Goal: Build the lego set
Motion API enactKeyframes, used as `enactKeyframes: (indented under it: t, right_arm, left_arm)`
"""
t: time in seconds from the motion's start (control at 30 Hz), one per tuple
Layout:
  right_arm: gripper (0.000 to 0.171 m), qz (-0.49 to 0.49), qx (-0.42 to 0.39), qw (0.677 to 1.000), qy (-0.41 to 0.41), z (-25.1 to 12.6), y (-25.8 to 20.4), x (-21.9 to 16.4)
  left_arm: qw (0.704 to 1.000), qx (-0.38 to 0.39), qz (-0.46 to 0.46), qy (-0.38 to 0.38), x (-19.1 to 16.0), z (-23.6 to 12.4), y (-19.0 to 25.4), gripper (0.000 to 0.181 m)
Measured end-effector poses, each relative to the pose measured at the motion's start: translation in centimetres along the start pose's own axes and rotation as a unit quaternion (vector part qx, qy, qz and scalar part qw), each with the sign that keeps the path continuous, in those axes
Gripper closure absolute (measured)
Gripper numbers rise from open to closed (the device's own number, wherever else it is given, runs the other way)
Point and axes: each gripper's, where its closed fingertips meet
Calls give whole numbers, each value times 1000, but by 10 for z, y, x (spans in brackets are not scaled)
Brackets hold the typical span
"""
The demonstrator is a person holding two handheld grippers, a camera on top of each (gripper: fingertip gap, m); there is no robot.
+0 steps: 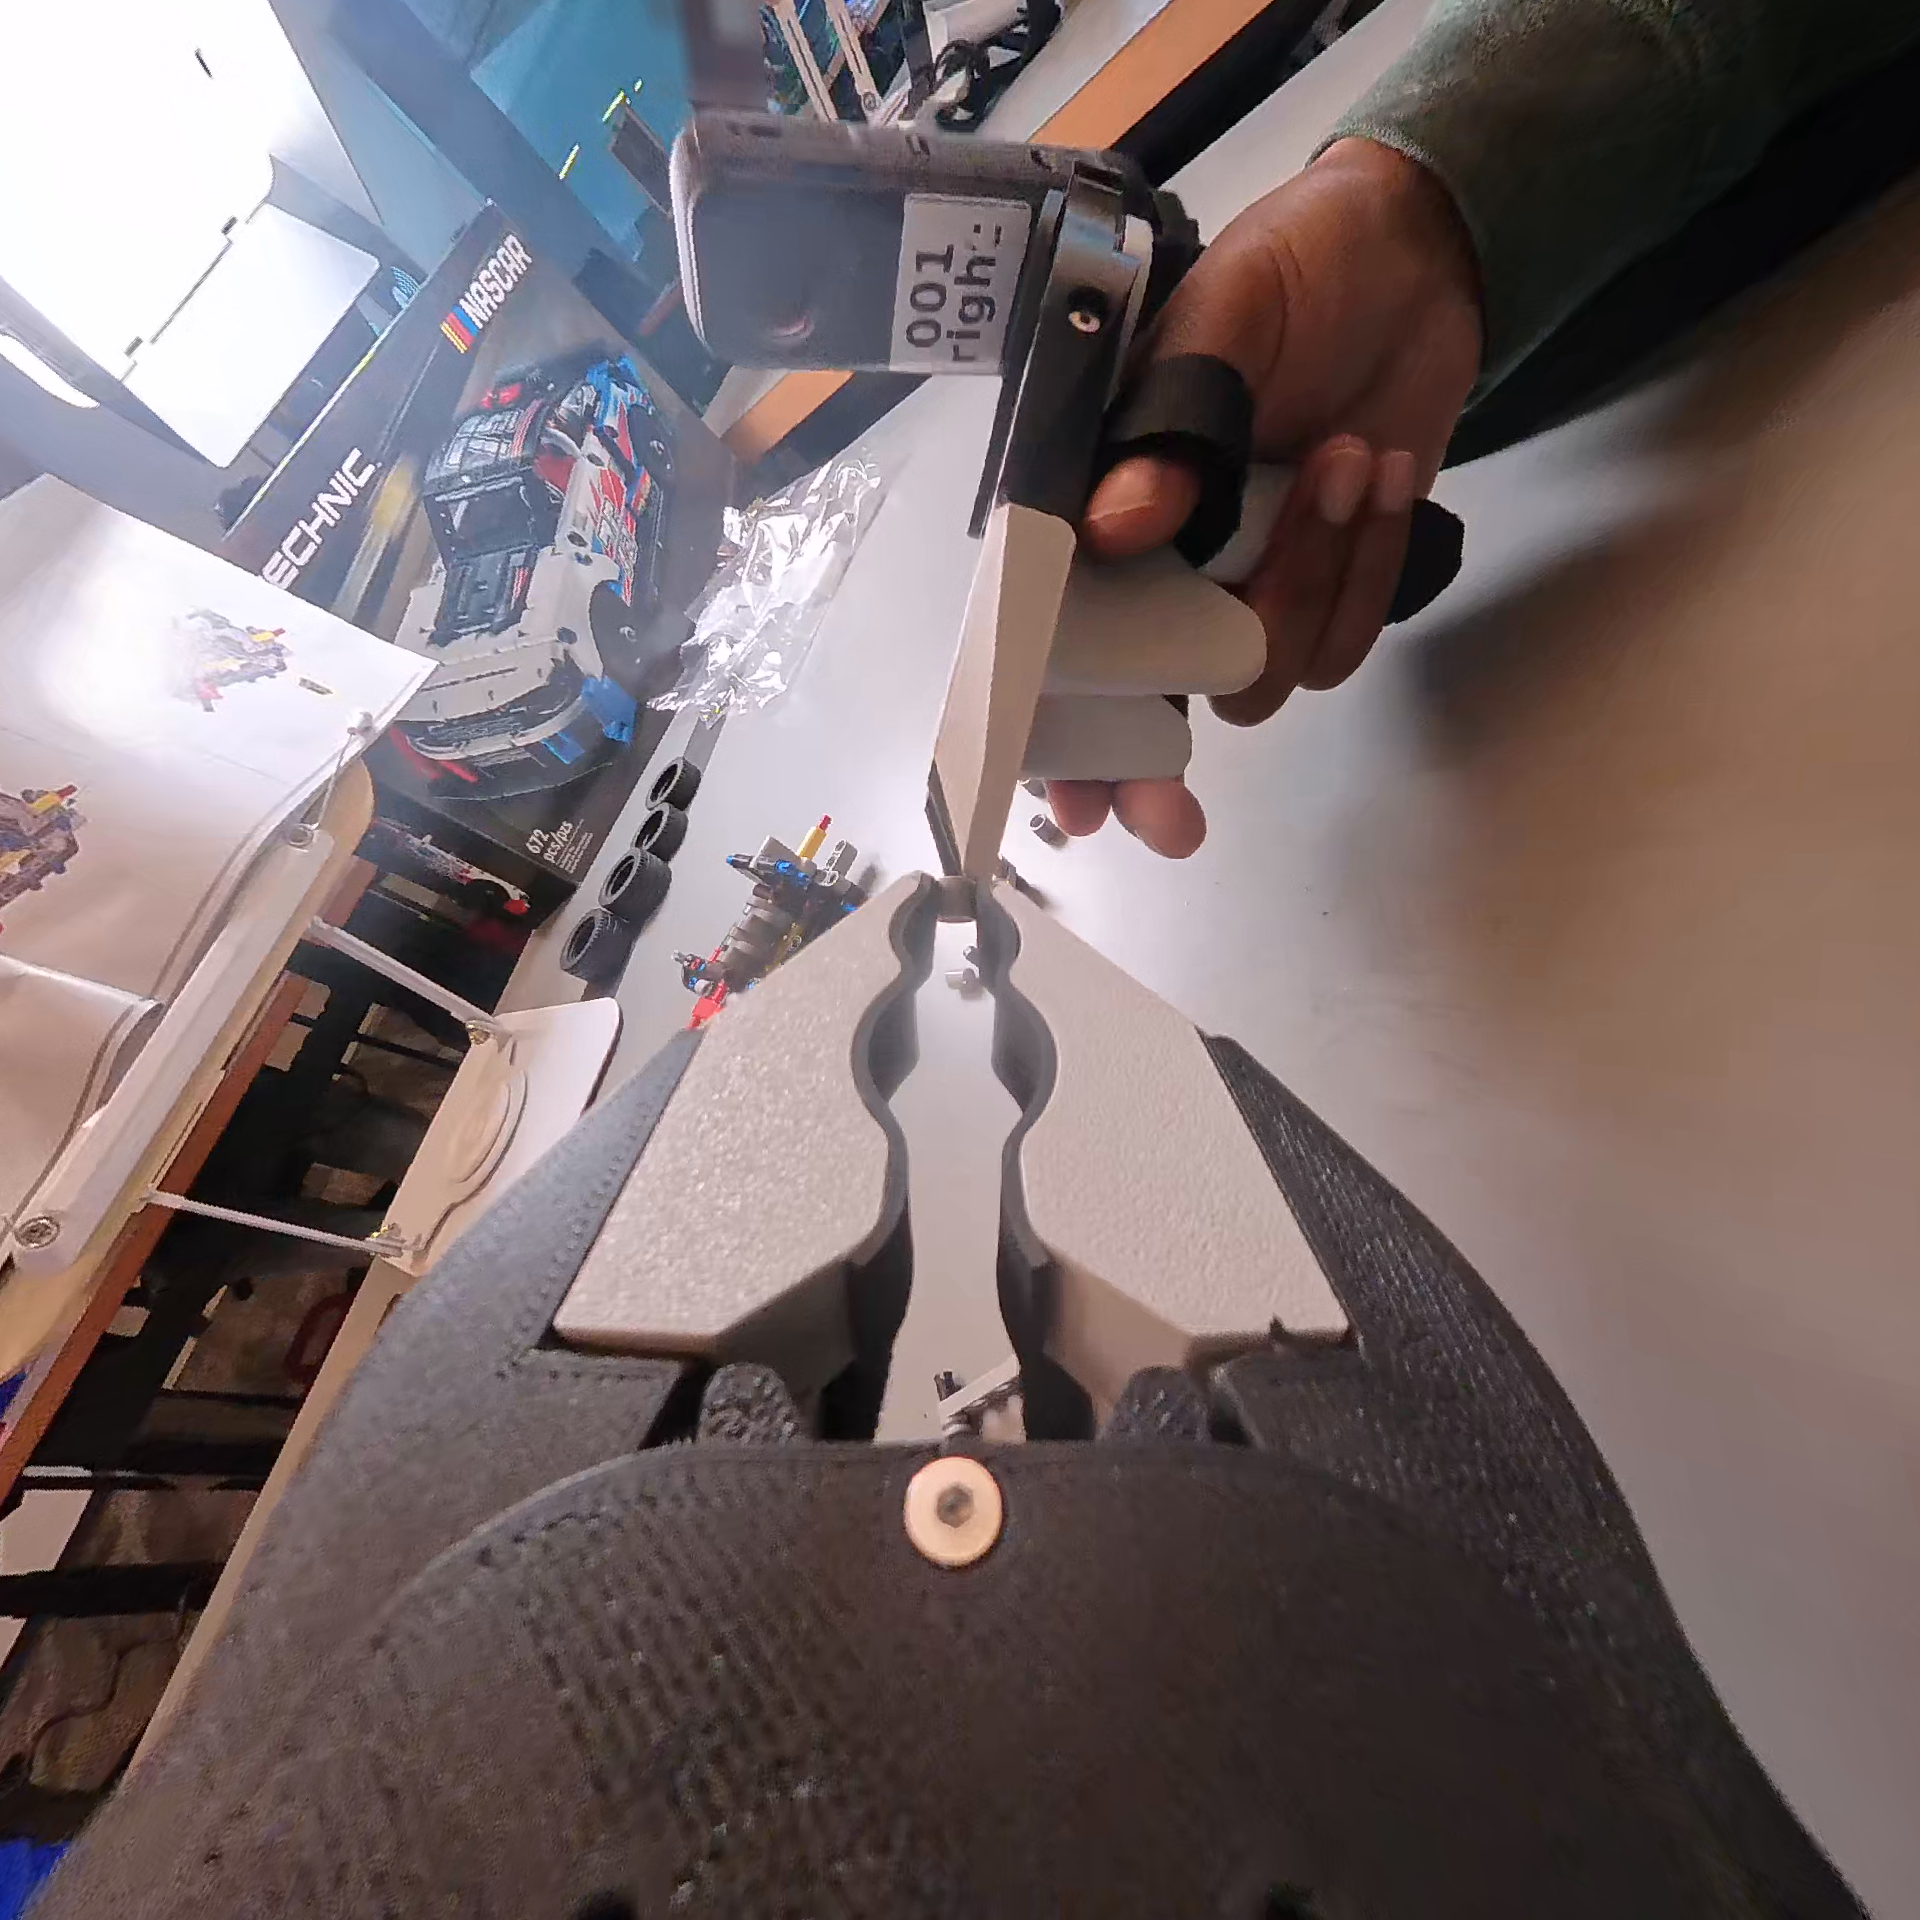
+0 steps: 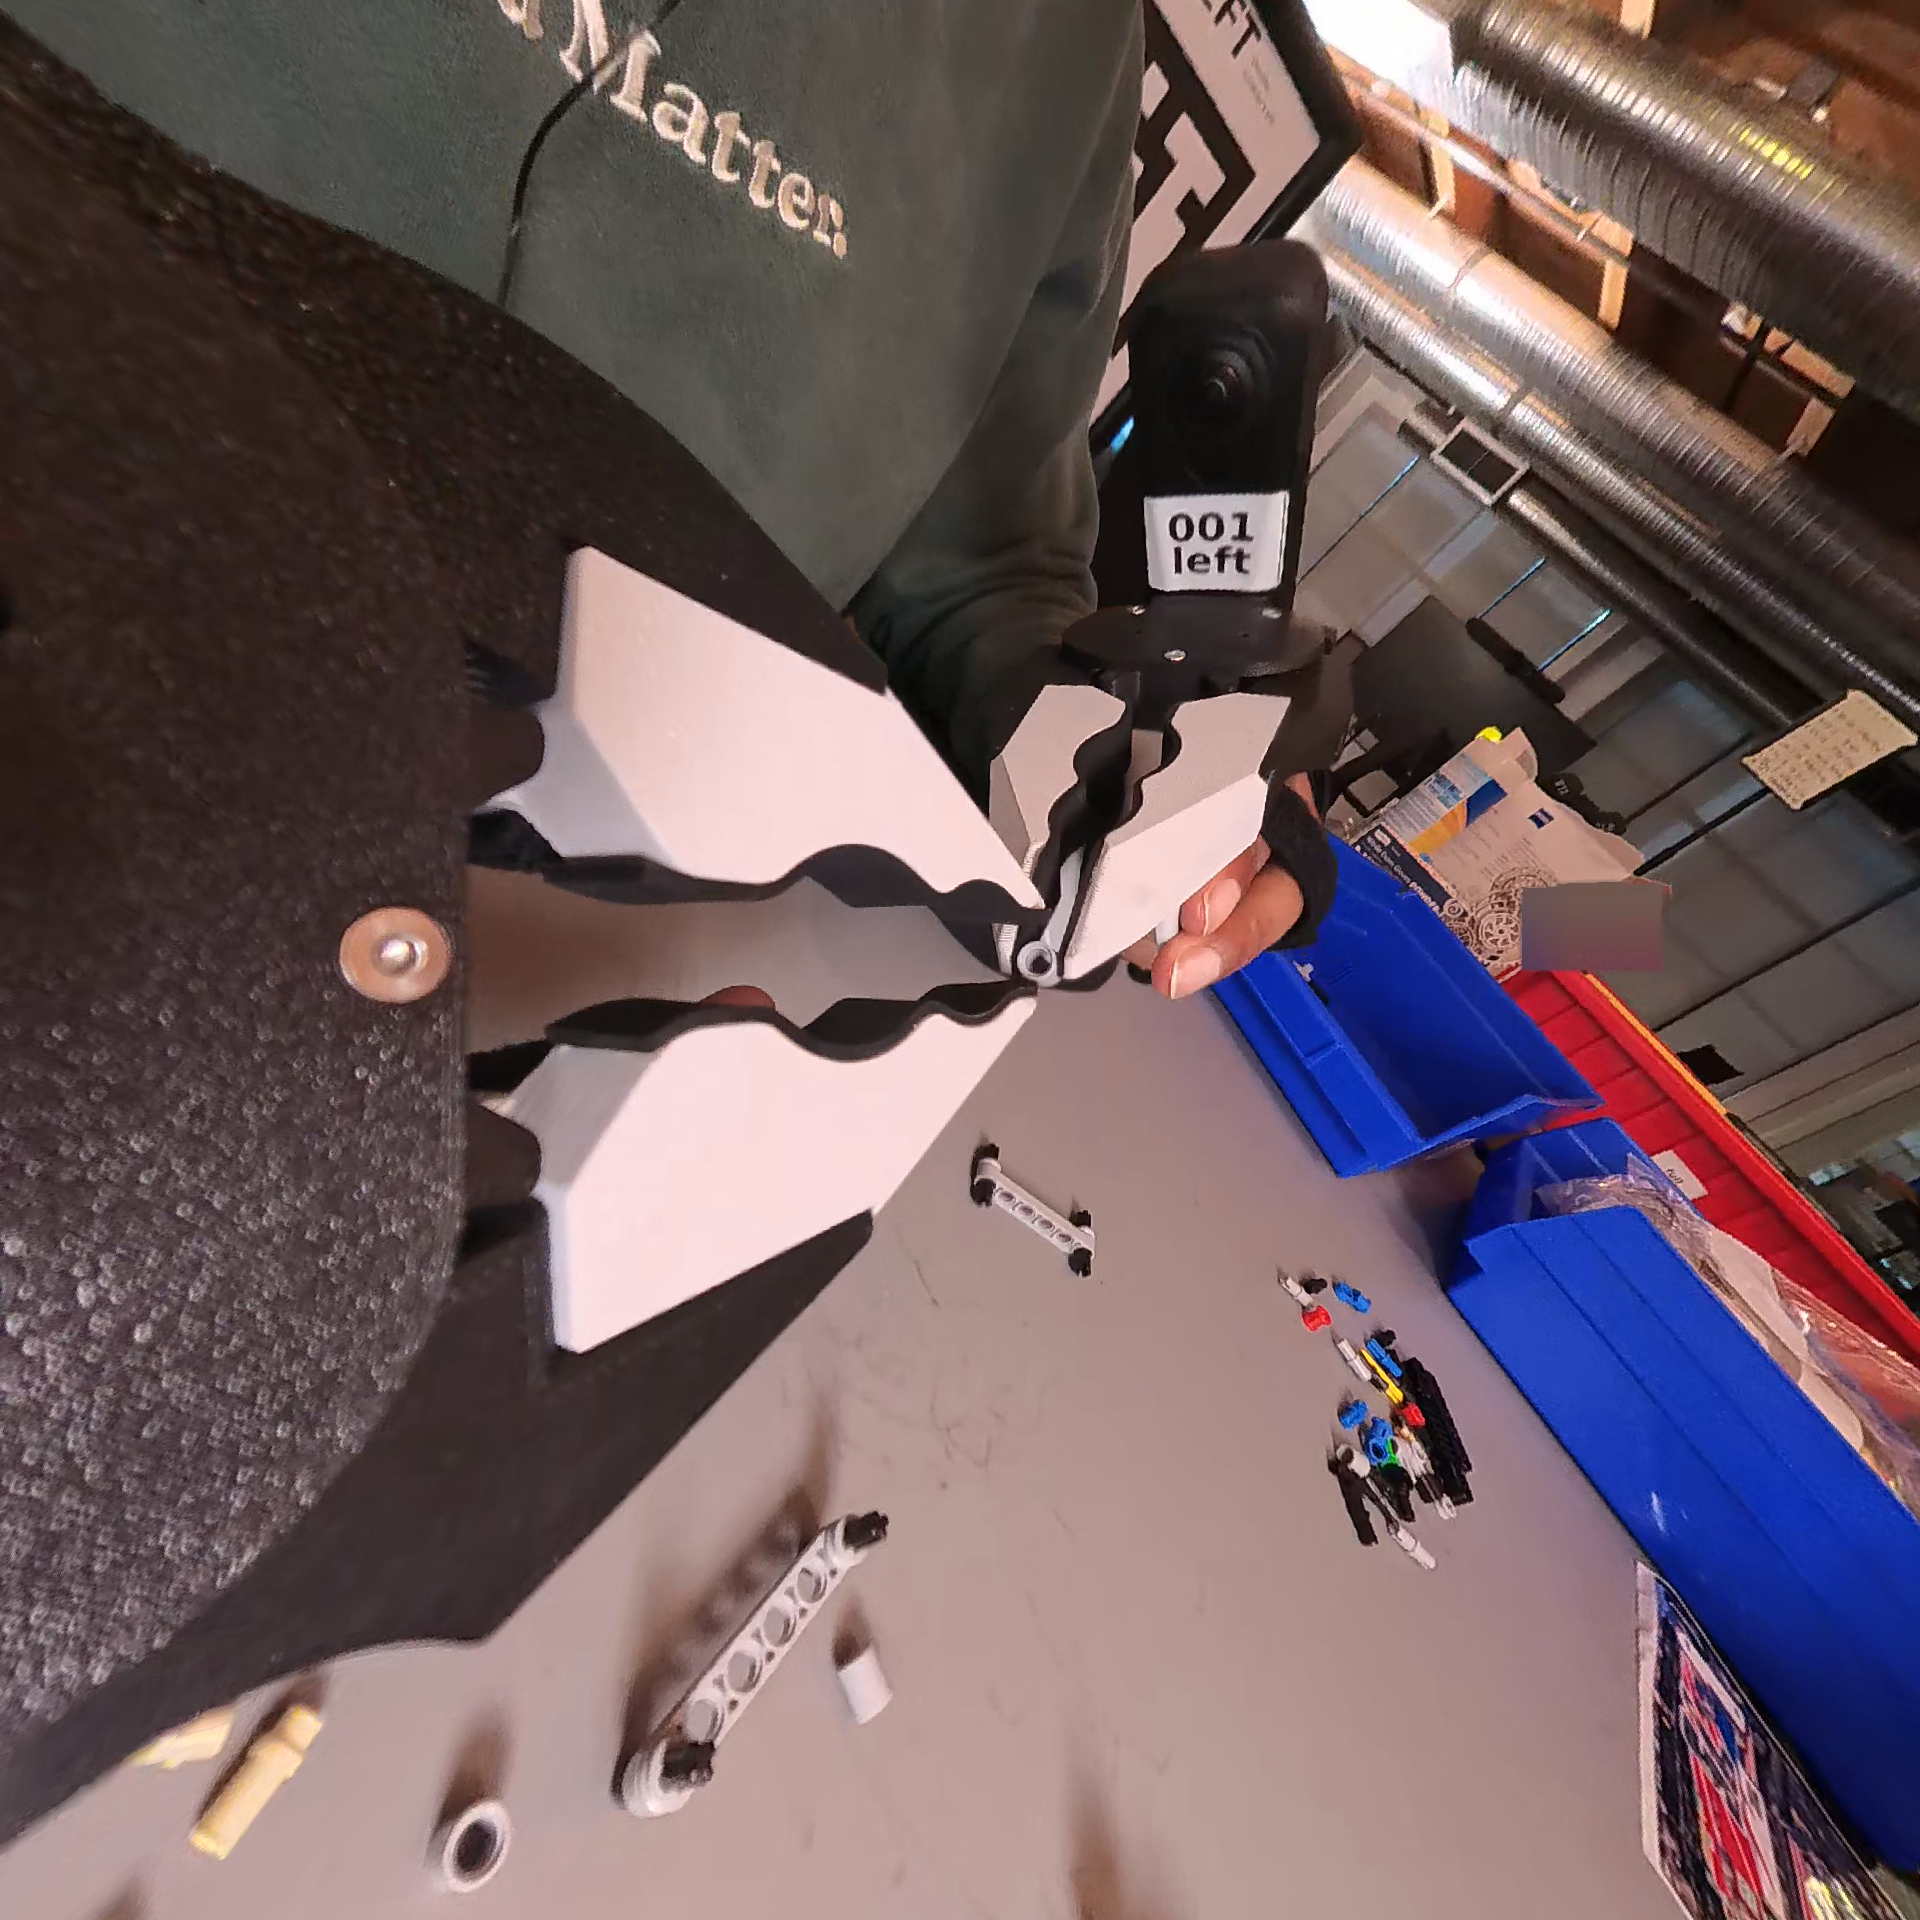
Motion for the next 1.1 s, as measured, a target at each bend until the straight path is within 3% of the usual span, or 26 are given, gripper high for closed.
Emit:
enactKeyframes:
  t: [0.03,0.17,0.53,0.73,0.83,1.03,1.1]
  right_arm:
    - [163,12,6,1000,1,0,-1,0]
    - [162,55,31,998,6,0,-4,0]
    - [167,56,49,997,2,0,-7,-2]
    - [167,24,86,996,8,-6,-19,6]
    - [168,22,102,995,3,-7,-24,4]
    - [168,-5,118,993,3,-6,-32,3]
    - [168,-42,99,994,2,-9,-27,5]
  left_arm:
    - [1000,-1,0,3,1,0,0,177]
    - [1000,0,9,11,5,-2,0,177]
    - [1000,-16,3,22,7,-2,6,176]
    - [982,-38,-154,101,19,-14,-4,163]
    - [976,-52,-173,122,25,-18,-2,167]
    - [975,-54,-179,117,23,-20,-4,173]
    - [974,-18,-221,50,-6,-25,-25,170]
Point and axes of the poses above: each gripper's, where its closed fingertips meet, z out along the fingers, x out of its top, y = z × x across the jaws, and after that the axes turned 8 degrees about y, right-handed
